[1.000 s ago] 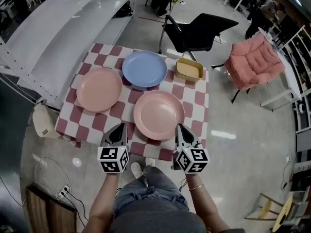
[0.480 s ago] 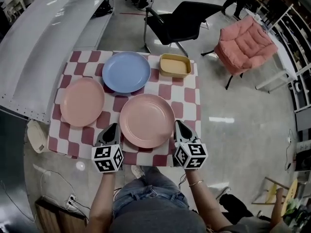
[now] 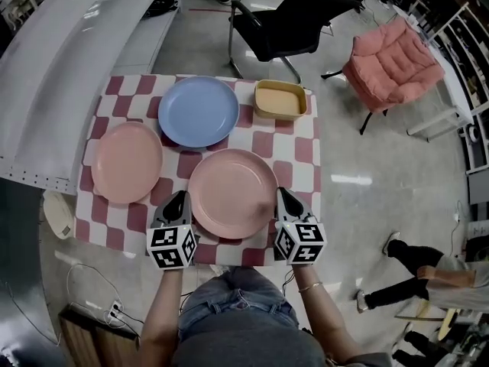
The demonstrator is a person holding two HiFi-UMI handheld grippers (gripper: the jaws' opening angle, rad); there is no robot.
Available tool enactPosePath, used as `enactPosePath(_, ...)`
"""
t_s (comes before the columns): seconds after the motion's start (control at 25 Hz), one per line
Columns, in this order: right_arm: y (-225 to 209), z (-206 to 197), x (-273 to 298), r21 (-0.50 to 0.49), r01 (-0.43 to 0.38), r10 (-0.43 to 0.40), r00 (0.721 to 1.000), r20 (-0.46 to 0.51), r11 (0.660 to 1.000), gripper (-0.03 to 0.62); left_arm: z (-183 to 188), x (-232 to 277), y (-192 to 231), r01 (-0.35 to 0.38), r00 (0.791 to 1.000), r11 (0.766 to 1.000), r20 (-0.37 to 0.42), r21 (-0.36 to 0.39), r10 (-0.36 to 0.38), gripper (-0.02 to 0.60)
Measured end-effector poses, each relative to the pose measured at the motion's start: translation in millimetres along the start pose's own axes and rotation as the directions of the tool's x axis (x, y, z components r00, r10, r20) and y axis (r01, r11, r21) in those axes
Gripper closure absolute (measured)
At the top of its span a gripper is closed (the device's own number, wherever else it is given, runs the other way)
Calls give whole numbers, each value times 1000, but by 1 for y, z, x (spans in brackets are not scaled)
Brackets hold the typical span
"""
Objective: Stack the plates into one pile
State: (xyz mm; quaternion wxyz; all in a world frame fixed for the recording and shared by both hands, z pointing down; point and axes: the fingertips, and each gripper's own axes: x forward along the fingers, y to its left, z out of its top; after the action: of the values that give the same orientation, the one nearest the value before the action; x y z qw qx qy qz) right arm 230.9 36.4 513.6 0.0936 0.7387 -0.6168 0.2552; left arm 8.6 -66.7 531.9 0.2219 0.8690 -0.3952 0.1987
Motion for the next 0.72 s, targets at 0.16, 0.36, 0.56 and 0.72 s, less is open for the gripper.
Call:
enactPosePath(0.16, -2, -1, 3, -4, 2, -2, 1000, -18, 1000, 583, -1, 4, 0, 0, 1000, 1000, -12, 0, 0, 506)
enactPosePath(0.36, -12, -9, 6, -6, 24, -24, 998, -64, 1000, 575, -6, 10, -2, -5, 999, 1000, -45, 7, 5, 459)
enactPosePath(0.56, -17, -21, 11, -3, 15, -16, 993, -120, 1000, 531, -12, 14, -4, -11, 997, 1000, -72, 7, 11, 435)
enactPosePath(0.72, -18, -34, 15, -4, 6, -7, 984, -175, 1000, 513, -21, 17, -2, -25, 995, 1000, -99, -19, 23, 430)
